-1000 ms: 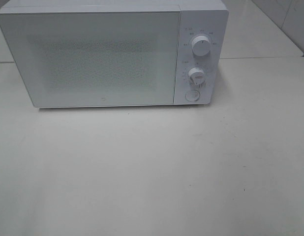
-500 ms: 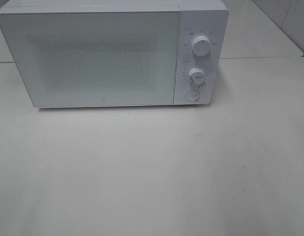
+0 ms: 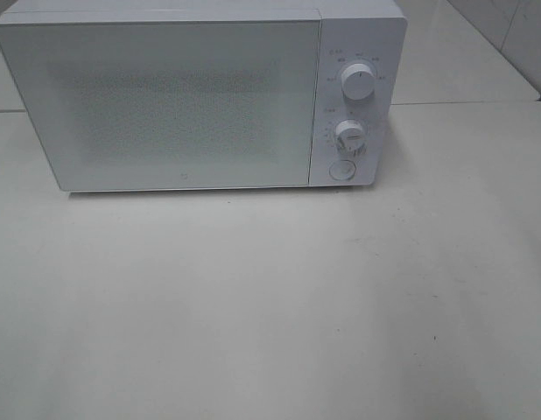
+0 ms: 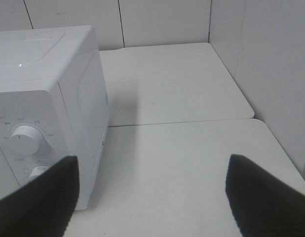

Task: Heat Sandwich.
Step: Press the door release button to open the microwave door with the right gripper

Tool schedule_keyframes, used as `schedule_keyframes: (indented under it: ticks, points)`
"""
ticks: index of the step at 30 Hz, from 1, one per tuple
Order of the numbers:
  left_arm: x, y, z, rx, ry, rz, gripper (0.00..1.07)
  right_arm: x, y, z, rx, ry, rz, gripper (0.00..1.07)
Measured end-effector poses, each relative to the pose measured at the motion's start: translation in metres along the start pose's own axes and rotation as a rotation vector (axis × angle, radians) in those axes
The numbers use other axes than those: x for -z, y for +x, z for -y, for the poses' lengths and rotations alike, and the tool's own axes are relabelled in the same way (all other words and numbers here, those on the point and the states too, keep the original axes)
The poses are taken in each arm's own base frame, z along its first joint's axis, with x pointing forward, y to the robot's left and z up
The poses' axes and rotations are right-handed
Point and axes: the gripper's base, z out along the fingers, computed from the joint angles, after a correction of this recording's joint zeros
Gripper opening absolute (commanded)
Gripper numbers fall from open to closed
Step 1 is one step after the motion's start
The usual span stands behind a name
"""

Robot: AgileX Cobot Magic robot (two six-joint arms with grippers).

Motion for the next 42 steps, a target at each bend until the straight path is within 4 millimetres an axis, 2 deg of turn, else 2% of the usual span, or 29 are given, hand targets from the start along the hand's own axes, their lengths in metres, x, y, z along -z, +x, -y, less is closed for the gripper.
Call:
schedule_keyframes:
  ticks: [2,8,20,29,32,38,42]
  points:
    - [0.0,0.0,0.0,0.0,0.0,0.0,0.98,-0.015,0.002,0.0,0.0,-0.006,0.001,0.76]
    - [0.0,0.0,0.0,0.0,0.0,0.0,0.98,-0.038,0.005,-0.001,-0.001,-0.017,0.027,0.76]
    - [0.0,0.0,0.0,0.0,0.0,0.0,0.98,-0.066,0.019,-0.003,-0.001,-0.032,-0.005,0.76]
    - [0.0,0.0,0.0,0.0,0.0,0.0,0.98,-0.083,0.036,-0.037,0.042,-0.15,-0.05,0.76]
    - [0.0,0.0,0.0,0.0,0.0,0.0,0.98,-0.09,0.046,-0.054,0.058,-0.185,-0.053,0.76]
    - [0.0,0.0,0.0,0.0,0.0,0.0,0.98,-0.099,0.063,-0.083,0.085,-0.189,-0.022,0.76]
    - [0.0,0.0,0.0,0.0,0.0,0.0,0.98,-0.101,0.071,-0.093,0.087,-0.162,-0.01,0.76]
